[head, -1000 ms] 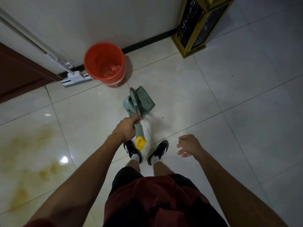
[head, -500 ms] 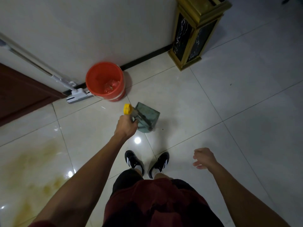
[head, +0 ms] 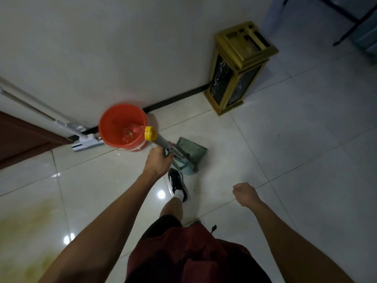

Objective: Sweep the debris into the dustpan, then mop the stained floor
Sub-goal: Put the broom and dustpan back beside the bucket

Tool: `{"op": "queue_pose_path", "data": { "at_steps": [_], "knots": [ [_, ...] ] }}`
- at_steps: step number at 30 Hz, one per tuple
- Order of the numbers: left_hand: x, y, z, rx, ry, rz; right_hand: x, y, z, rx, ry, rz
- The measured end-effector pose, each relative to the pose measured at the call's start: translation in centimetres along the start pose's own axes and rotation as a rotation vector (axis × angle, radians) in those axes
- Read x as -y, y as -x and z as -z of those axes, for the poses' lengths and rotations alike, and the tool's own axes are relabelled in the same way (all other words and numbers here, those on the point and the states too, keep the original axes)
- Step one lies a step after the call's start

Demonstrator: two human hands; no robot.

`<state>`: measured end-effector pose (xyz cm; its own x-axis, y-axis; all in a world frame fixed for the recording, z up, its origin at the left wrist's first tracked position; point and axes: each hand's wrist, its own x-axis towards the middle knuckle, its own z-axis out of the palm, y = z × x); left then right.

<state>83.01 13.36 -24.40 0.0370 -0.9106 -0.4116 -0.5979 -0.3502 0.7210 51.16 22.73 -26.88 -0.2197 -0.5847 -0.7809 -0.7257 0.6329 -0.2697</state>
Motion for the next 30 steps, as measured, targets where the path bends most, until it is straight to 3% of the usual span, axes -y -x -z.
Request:
{"op": "queue_pose_path", "data": {
  "at_steps": [9,15,22,30],
  "knots": [
    [-4.0,-13.8,4.4,-0.041,0.066,-0.072,12.6,-8.5,7.1,0.020,0.208,0.035],
    [-5.2,-21.8,4.9,-0.056,-0.001,-0.038,23.2,-12.6,11.3,-0.031,0.362,0.269],
    [-7.5,-29.3,4.1,-0.174,0.084,0.099,33.1,-19.1,16.8,-0.133,0.563,0.547],
    [-12.0,-35.6,3.8,-0.304,0.186,0.237,41.7,-26.2,22.1,-0.107,0.648,0.775]
  ]
}}
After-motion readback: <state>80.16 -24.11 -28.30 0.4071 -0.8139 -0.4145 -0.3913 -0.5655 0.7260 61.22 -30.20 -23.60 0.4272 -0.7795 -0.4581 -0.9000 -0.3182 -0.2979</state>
